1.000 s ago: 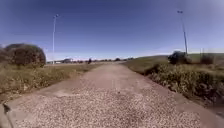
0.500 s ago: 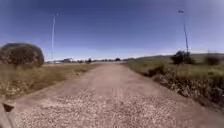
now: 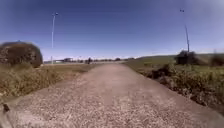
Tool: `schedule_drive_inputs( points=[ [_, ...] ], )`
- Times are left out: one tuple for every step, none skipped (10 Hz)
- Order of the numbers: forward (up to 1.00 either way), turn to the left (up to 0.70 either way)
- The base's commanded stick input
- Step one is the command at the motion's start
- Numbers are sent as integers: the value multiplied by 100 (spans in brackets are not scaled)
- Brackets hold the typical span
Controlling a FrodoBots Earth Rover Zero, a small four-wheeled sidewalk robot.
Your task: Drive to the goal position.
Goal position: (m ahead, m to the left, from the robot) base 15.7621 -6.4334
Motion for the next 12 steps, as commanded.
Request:
schedule_drive_inputs(
  points=[
    [100,0],
    [100,0],
    [100,0],
    [100,0],
    [100,0],
    [100,0],
    [100,0],
    [100,0],
    [100,0],
    [100,0],
    [100,0],
    [100,0]
  ],
)
